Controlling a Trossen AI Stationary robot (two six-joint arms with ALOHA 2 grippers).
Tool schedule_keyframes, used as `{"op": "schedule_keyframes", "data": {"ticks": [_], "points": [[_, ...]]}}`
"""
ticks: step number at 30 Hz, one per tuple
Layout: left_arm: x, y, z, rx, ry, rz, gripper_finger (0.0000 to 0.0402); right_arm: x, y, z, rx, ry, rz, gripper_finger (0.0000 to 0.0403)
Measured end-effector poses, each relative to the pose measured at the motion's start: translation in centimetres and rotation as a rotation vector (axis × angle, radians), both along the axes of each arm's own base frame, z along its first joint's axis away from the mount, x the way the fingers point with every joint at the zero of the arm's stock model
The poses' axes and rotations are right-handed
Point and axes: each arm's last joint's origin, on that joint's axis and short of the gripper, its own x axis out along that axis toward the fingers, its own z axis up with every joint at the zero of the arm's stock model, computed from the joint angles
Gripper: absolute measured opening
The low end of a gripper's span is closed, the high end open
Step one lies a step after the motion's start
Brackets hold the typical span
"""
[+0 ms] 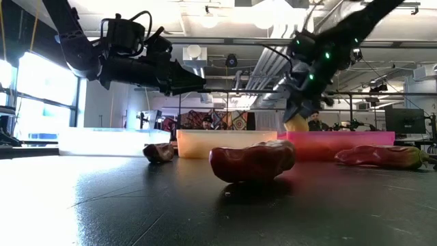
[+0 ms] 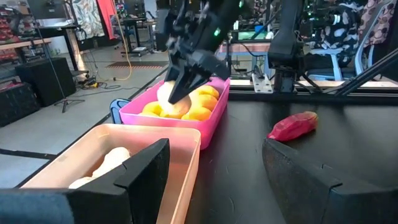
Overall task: Sort produce into baskets
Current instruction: Put the yellow lemon into the pink bin
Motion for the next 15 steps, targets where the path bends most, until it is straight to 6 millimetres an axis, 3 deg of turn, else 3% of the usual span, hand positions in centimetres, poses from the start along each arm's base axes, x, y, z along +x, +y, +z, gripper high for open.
{"op": "schedule_keyframes", "data": {"ticks": [7,15], "points": [[0.0,0.0,0.0,0.0,0.0,0.0,0.0241,-1.4,-0.6,-2.9,-0.013,-0.143,-0.059,0.0208],[0.0,0.0,0.0,0.001,-0.001,0.0,0.0241,-1.4,-0.6,-2.7,-0.038,-0.107,-0.043,0.0294]]}}
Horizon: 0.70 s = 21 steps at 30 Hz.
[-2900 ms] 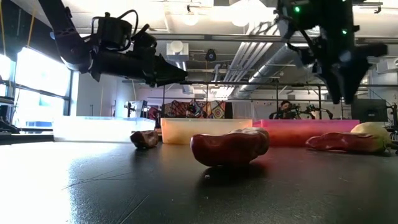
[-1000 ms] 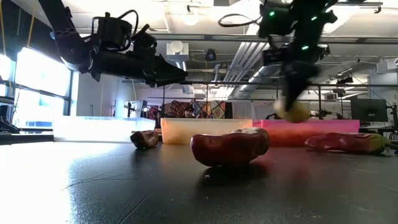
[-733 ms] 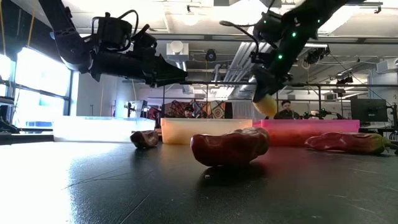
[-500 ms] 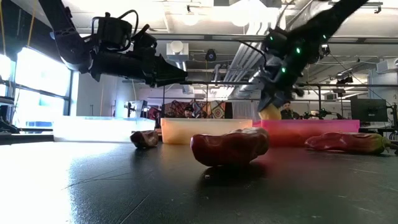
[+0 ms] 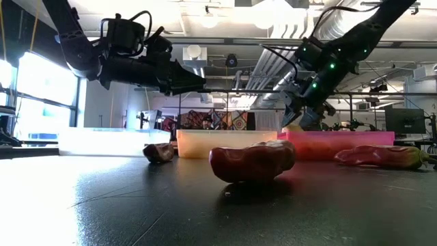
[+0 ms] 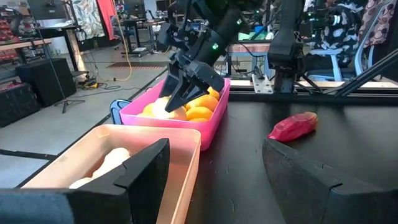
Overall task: Sort produce into baskets
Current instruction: Put the yellow lemon into the pink bin
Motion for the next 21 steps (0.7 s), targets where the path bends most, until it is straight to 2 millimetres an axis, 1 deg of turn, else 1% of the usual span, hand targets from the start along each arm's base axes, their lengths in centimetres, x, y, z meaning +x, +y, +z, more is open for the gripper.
{"op": "schedule_keyframes", "data": {"ticks": [2,5,7,9,10,12,14,17,18,19,21], "points": [[0.0,0.0,0.0,0.0,0.0,0.0,0.0241,0.2,-0.2,0.6,-0.023,0.025,0.032,0.0308],[0.0,0.0,0.0,0.0,0.0,0.0,0.0241,0.7,-0.2,1.8,-0.037,0.041,0.055,0.0313],[0.0,0.0,0.0,0.0,0.0,0.0,0.0241,0.9,-0.1,2.5,-0.041,0.055,0.072,0.0308],[0.0,0.0,0.0,0.0,0.0,0.0,0.0241,1.1,0.1,2.6,-0.072,0.096,0.054,0.0288],[0.0,0.0,0.0,0.0,0.0,0.0,0.0241,1.0,0.2,2.6,-0.089,0.126,0.033,0.0271],[0.0,0.0,0.0,0.0,0.0,0.0,0.0241,0.9,0.3,2.4,-0.123,0.175,0.001,0.0224],[0.0,0.0,0.0,0.0,0.0,0.0,0.0241,0.7,0.5,1.9,-0.126,0.191,-0.008,0.016],[0.0,0.0,0.0,0.0,0.0,0.001,0.0241,0.5,0.7,1.2,-0.113,0.19,0.015,0.0051],[0.0,0.0,0.0,0.0,0.0,0.0,0.0241,0.5,0.7,1.0,-0.11,0.187,0.021,0.0027],[0.0,0.0,0.0,0.0,0.0,0.0,0.0241,0.4,0.8,0.8,-0.111,0.188,0.024,0.0015],[0.0,0.0,0.0,0.0,0.0,0.0,0.0241,0.4,0.8,0.6,-0.112,0.178,0.02,0.0023]]}}
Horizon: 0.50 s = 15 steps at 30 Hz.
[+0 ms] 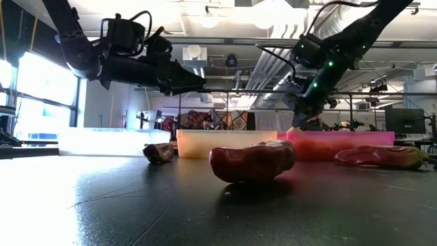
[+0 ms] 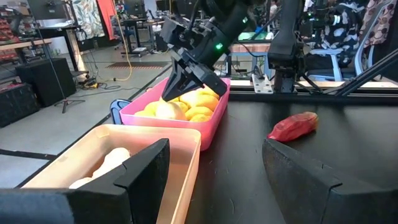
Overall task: Sort produce into baskets
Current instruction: Put the yellow lemon into the pink bin
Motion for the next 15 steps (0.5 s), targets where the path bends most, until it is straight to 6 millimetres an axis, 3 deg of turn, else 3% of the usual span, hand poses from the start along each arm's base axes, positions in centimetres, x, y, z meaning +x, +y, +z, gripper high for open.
{"op": "schedule_keyframes", "data": {"ticks": [3,9,15], "points": [[0.0,0.0,0.0,0.0,0.0,0.0,0.0241,-0.1,0.0,-0.2,-0.001,-0.003,-0.004,0.0033],[0.0,0.0,0.0,0.0,0.0,0.0,0.0241,-0.2,-0.2,-0.7,0.009,0.005,-0.011,0.0004],[0.0,0.0,0.0,0.0,0.0,0.0,0.0241,0.0,-0.8,-1.7,0.031,0.021,-0.011,0.0006]]}}
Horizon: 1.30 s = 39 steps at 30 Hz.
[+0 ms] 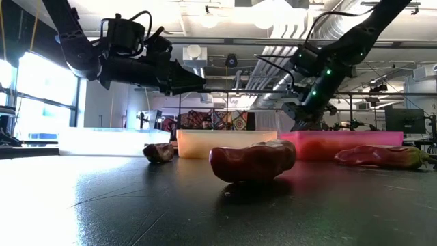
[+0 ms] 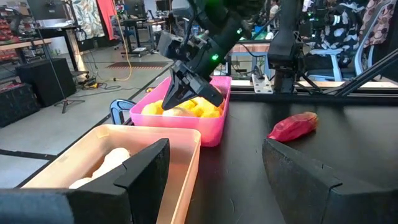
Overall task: Sort produce into baskets
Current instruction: Put the yellow lemon into the pink bin, then put the red chili pepper into the transparent bin
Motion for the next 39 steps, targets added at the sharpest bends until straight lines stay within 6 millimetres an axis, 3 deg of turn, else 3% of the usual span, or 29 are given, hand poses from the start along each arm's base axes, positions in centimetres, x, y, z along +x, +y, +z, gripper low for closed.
{"op": "schedule_keyframes", "data": {"ticks": [5,10,16,21,28,35,39], "points": [[0.0,0.0,0.0,0.0,0.0,0.0,0.0241,-0.1,-0.6,0.2,-0.033,0.006,0.012,0.0001],[0.0,0.0,0.0,0.005,0.001,0.0,0.0241,0.1,-0.2,2.9,-0.078,0.012,0.066,0.0001],[0.0,0.0,-0.1,0.011,0.015,-0.001,0.0241,0.0,4.1,5.3,-0.067,-0.022,0.186,0.0],[0.3,-0.7,-0.5,0.014,0.056,-0.043,0.0239,0.5,8.9,4.5,-0.05,-0.109,0.331,0.0],[2.2,-4.0,0.6,-0.008,0.229,-0.191,0.0186,0.9,13.0,2.1,-0.07,-0.264,0.469,0.0],[2.7,-10.4,1.9,0.089,0.615,-0.285,0.0097,0.8,14.9,1.5,-0.103,-0.259,0.495,0.0],[2.3,-13.4,2.0,0.205,0.774,-0.343,0.0074,0.8,15.3,1.5,-0.114,-0.255,0.502,0.0]]}}
